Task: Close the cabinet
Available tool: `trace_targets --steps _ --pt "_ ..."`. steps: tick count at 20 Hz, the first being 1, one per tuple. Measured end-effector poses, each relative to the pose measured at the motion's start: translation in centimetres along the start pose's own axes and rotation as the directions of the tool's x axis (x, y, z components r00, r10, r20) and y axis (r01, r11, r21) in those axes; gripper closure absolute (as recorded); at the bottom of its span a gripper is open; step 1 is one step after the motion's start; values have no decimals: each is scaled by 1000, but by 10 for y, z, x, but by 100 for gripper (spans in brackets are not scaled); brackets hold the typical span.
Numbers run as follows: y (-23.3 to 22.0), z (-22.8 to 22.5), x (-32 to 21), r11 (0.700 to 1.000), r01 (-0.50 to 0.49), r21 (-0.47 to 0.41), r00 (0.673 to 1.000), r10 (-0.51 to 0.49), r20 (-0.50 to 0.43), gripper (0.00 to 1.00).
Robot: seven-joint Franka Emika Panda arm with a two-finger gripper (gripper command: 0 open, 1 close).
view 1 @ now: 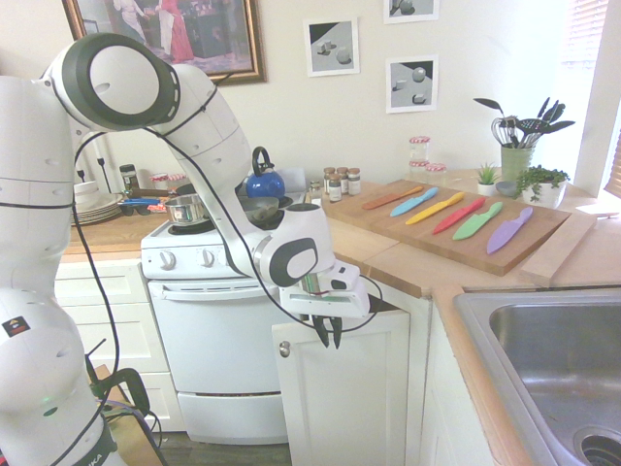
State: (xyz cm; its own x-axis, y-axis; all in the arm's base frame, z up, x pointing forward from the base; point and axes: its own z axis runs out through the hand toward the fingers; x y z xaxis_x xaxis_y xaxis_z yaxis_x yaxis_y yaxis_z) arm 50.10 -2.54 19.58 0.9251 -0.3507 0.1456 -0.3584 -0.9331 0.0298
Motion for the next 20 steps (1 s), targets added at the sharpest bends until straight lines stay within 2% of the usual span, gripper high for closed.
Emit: trace_targets --steps 12,20 --pt "-14 -4 1 999 39 -7 999 -39 5 100" --pt "-44 0 3 1000 18 -18 998 -16 65 100"
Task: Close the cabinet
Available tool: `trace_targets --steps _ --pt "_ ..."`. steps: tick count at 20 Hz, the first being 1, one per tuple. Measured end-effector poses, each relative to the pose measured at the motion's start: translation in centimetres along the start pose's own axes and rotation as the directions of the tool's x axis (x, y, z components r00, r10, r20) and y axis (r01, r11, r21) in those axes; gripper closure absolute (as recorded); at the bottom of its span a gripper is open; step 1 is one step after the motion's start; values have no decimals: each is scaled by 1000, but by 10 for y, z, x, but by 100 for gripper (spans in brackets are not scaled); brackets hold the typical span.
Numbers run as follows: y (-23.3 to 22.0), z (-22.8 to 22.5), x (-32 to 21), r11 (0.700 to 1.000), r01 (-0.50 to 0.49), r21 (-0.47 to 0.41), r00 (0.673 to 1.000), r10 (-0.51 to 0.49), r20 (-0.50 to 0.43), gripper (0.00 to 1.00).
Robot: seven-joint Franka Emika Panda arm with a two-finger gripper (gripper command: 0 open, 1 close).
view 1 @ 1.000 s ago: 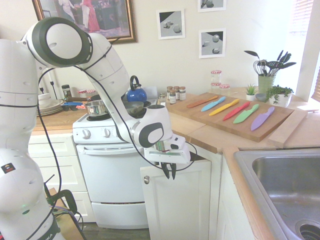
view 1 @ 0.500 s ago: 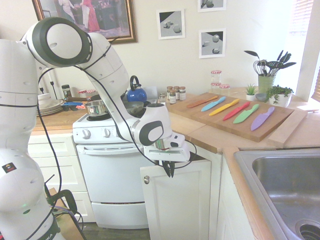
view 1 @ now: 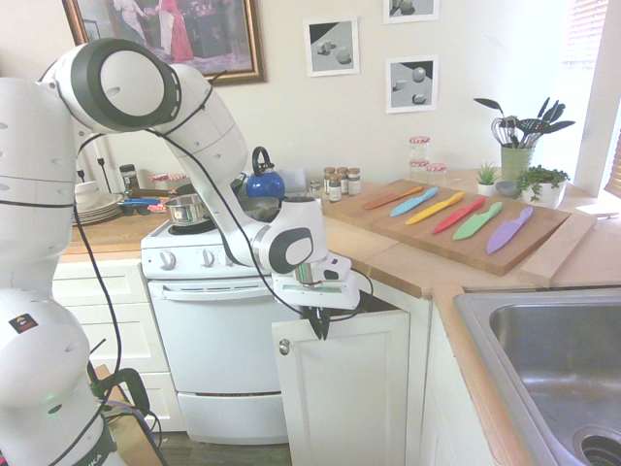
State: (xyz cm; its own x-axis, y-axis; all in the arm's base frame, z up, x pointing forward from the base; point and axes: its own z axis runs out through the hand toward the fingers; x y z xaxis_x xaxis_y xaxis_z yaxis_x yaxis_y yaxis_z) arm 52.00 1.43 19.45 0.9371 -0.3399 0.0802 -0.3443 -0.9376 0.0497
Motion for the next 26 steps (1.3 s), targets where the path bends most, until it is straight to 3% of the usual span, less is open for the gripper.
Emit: trace_targets --steps 9,17,26 --pt "-54 3 46 999 -26 29 998 25 50 100" --pt "-117 -41 110 997 -10 75 999 8 37 100" --pt "-114 -28 102 996 -32 78 999 29 44 100"
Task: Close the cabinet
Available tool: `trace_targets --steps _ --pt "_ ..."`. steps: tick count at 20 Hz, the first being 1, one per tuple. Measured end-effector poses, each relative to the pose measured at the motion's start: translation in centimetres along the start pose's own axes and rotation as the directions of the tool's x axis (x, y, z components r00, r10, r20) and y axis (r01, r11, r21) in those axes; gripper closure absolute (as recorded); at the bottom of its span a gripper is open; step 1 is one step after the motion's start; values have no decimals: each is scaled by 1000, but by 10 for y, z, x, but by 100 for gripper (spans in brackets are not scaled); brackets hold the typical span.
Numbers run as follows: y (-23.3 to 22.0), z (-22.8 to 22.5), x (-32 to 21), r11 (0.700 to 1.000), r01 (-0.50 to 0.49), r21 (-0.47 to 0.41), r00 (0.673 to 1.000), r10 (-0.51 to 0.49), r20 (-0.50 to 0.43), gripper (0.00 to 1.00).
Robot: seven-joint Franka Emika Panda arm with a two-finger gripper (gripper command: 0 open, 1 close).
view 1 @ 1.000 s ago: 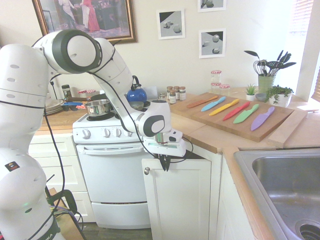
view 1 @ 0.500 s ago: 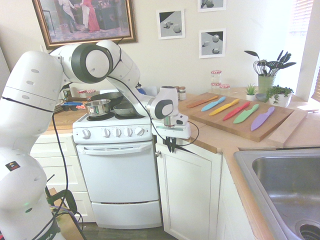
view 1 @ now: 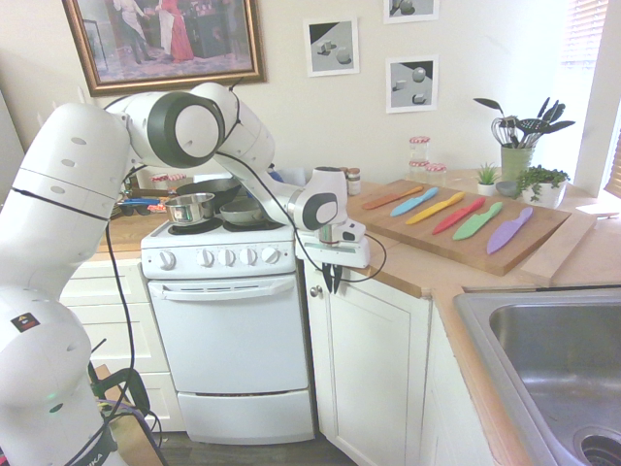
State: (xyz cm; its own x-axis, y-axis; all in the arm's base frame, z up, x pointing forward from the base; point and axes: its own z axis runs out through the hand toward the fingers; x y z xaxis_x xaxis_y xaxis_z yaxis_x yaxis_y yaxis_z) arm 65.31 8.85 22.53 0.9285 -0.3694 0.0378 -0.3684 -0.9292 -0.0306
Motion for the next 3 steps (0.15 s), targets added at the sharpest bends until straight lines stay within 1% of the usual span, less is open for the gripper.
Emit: trace_targets --steps 3 --pt "21 7 -25 1000 -5 -17 1000 5 -1 100"
